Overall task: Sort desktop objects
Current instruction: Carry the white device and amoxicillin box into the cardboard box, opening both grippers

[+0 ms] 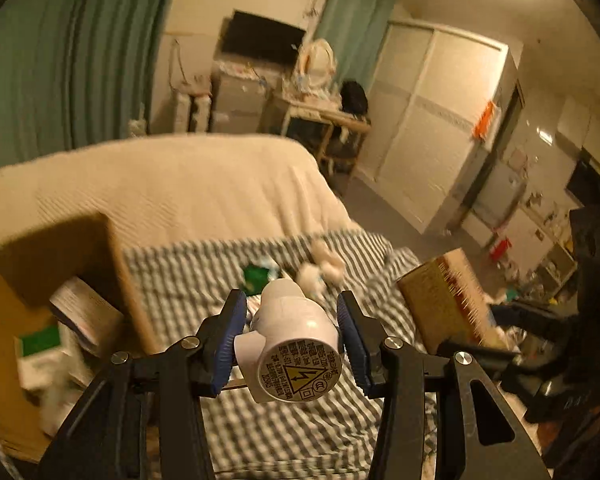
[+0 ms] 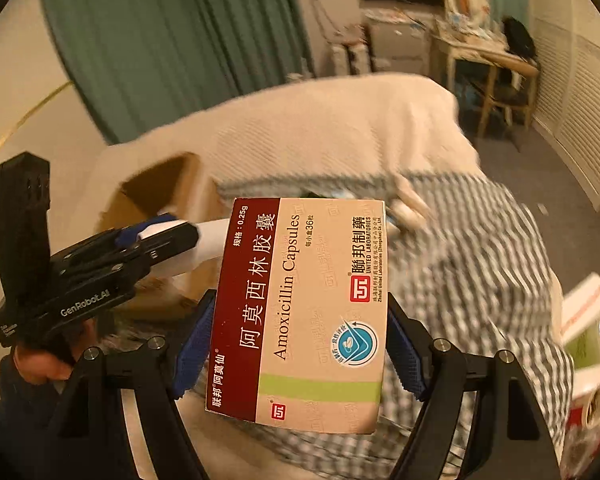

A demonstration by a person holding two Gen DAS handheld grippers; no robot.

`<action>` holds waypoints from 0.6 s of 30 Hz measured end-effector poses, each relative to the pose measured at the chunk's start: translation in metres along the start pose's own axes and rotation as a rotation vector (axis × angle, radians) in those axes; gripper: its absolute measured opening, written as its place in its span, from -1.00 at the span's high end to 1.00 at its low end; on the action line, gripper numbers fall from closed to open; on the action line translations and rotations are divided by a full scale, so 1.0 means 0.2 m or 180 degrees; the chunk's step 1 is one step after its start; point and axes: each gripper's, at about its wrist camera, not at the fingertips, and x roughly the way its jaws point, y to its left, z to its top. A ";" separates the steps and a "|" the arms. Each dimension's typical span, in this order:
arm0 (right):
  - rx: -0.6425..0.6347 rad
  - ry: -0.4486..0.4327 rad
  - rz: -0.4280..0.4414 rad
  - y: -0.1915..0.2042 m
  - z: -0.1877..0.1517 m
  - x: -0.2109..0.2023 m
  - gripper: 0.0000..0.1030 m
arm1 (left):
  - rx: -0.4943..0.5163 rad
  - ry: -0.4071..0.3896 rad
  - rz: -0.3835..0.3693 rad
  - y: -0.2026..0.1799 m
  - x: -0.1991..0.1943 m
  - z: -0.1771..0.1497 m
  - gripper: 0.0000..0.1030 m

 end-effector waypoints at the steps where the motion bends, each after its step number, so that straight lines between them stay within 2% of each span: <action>1: -0.0042 -0.0028 0.0058 0.07 0.04 0.00 -0.49 | -0.0007 -0.0049 0.0044 0.03 -0.04 0.03 0.07; 6: -0.0240 -0.0070 0.0221 0.38 0.20 0.06 -0.48 | -0.0064 -0.0200 0.0290 0.26 -0.22 0.12 0.07; 9: -0.0236 0.0003 0.0446 0.56 0.26 0.17 -0.49 | -0.0278 -0.0158 0.0436 0.47 -0.26 0.12 0.07; 14: -0.0220 0.0214 0.0593 0.76 0.28 0.43 -0.49 | -0.0654 0.0008 0.0615 0.81 -0.24 0.01 0.07; 18: -0.0268 0.0429 0.0608 0.89 0.22 0.65 -0.49 | -0.0845 0.0124 0.0729 1.00 -0.19 -0.11 0.07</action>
